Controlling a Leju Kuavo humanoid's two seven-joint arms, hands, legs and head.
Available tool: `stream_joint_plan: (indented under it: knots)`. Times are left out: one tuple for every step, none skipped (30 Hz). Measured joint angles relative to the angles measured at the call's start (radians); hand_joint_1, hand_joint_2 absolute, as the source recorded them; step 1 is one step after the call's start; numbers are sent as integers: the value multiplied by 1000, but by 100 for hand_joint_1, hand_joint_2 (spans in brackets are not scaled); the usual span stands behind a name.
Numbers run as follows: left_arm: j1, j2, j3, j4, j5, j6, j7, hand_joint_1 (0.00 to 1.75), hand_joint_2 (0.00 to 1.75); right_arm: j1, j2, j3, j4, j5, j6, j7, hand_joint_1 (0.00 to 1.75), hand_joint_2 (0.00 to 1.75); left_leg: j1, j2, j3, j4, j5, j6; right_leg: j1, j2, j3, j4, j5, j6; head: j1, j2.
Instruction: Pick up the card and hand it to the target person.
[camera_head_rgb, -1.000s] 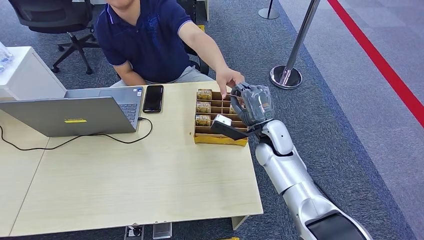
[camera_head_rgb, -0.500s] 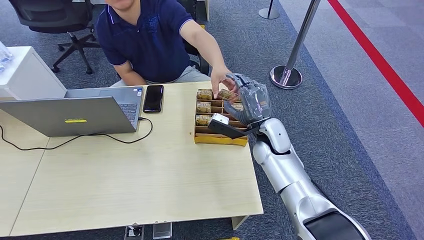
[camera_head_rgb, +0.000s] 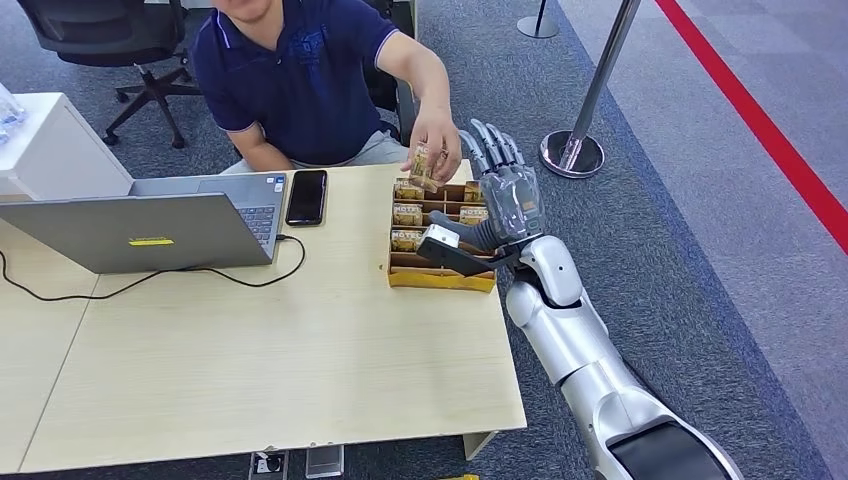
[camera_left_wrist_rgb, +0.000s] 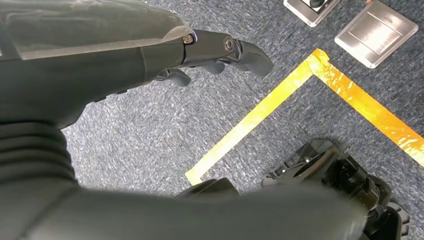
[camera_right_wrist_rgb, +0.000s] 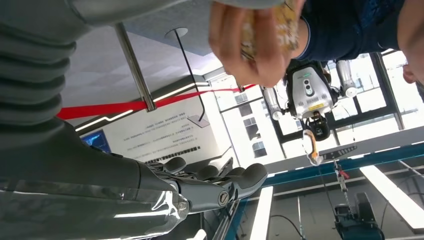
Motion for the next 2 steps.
stream_joint_plan:
  knots:
    - [0,0,0,0,-1,-1,2,0,0,0,0,0,0,0,-1,1,0,0,0,0,0,0,0,0,0,0,0,0,0,0,0,0]
    - [0,0,0,0,-2,-1,2,0,0,0,0,0,0,0,-1,1,0,0,0,0,0,0,0,0,0,0,0,0,0,0,0,0]
